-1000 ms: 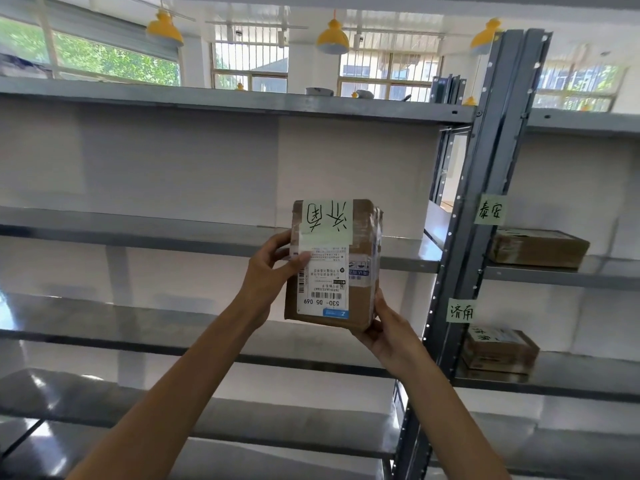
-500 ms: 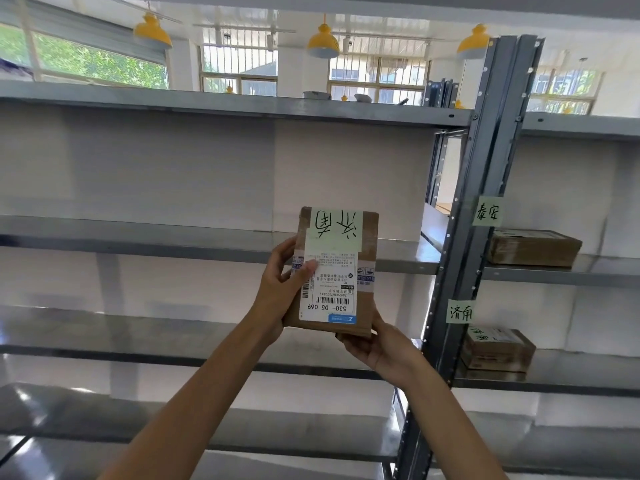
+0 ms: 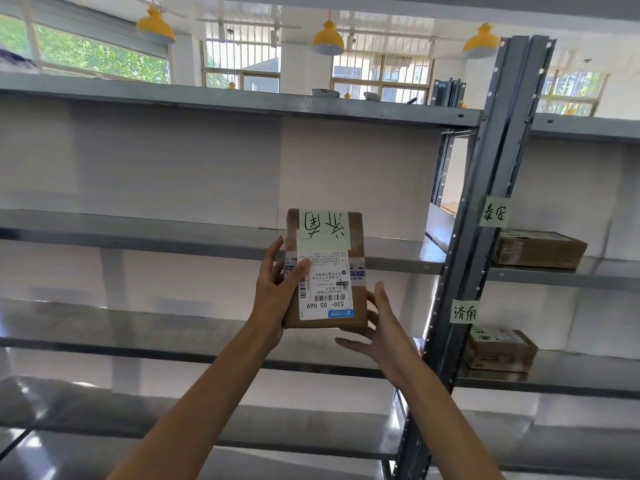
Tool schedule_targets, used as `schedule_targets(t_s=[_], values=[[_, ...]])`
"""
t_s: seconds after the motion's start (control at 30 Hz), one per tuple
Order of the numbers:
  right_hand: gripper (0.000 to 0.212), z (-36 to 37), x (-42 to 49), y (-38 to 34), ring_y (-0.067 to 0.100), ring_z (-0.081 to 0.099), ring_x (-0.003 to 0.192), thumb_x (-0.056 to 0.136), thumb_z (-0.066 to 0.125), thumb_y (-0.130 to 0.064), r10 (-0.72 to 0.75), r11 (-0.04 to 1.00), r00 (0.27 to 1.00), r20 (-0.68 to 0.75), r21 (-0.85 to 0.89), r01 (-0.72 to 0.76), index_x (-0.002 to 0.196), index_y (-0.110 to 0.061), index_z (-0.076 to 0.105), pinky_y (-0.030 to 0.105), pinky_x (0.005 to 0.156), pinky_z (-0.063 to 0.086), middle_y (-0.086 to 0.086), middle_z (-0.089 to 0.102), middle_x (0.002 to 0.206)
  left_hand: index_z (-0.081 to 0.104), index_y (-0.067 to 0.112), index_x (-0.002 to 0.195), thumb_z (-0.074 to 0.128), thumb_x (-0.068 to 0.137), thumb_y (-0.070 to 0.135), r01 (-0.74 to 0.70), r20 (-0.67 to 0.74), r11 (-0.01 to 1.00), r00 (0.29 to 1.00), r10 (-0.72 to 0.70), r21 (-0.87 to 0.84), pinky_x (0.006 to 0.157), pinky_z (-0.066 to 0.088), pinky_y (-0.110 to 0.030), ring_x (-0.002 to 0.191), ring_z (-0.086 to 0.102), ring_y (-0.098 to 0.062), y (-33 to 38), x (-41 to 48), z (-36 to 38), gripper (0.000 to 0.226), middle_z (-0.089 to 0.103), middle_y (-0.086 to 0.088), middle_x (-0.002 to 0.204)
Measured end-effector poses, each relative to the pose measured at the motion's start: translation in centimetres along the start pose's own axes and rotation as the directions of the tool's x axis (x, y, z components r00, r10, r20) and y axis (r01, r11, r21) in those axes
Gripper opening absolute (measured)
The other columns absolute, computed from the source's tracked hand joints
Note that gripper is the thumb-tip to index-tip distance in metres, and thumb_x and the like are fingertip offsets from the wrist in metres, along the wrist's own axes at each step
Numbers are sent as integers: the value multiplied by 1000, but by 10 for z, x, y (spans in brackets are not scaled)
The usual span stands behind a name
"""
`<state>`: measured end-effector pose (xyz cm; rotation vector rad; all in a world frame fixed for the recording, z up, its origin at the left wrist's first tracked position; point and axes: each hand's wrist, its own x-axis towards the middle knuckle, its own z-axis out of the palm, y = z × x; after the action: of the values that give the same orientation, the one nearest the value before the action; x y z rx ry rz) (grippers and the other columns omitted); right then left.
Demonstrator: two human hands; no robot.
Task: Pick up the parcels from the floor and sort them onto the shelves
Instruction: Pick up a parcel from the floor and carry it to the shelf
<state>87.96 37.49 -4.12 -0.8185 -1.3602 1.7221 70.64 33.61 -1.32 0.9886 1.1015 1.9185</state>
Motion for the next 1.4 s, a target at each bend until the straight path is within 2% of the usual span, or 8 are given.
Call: schedule_targets(t_s=[0.17,0.27,0.47,0.67,0.87,1.0,1.23,1.4], values=[[65,6,3,7,18,59,110,69,63,-53,-131,989,991,3,-72,131,128,-32,43,48,96,49,0,63,114,30,36,134,67,82,18,1,-11,1000,1000,0,27,82,57,-47,102,65,-28,-4,-4,3,67,57,-8,130],[56,2,8,11,16,67,100,67,70,-42,-180,984,981,-67,-4,180,119,-31,52,40,87,55,0,70,104,20,35,139,72,76,20,51,27,997,998,-52,65,90,52,-52,113,59,-31,-7,-4,-1,82,48,-9,136],[57,-2,12,14,14,70,91,69,70,-37,-194,981,976,-98,4,195,121,-23,53,29,69,58,5,71,100,14,44,137,73,61,45,157,94,984,982,-165,89,70,57,-39,103,63,-21,-11,-1,-15,96,54,-5,129],[60,-4,17,16,19,70,93,65,73,-36,-184,983,980,-78,-9,183,120,-20,55,30,69,59,4,73,94,11,48,139,69,66,47,86,97,995,991,-90,52,87,51,-58,109,61,-24,-4,12,-27,93,51,-5,129],[76,-4,25,17,26,65,106,68,72,-22,-174,963,977,-121,185,194,136,-27,38,43,84,56,13,63,118,40,30,120,67,80,20,-18,84,999,996,14,43,67,60,-35,94,68,-16,-5,14,-30,50,54,-2,123],[76,2,29,18,20,68,99,72,69,-18,-221,905,961,-163,334,265,139,-21,34,34,79,59,12,62,115,39,28,120,67,80,18,11,1,998,1000,-11,-69,80,57,-48,106,62,-25,-7,14,-29,50,55,-10,125],[68,9,27,30,18,57,118,73,68,-32,-292,934,956,-34,204,293,135,-30,42,38,91,54,0,59,126,32,24,125,66,82,16,65,-99,984,992,-83,-165,90,51,-56,112,58,-30,-12,16,-22,55,54,-15,124],[59,3,33,17,23,55,120,80,60,-30,-339,911,940,-51,232,341,136,-27,43,41,95,50,5,57,131,32,19,109,67,82,17,87,-98,994,991,-92,-60,93,45,-37,103,56,-16,-18,20,-29,44,57,-7,114]])
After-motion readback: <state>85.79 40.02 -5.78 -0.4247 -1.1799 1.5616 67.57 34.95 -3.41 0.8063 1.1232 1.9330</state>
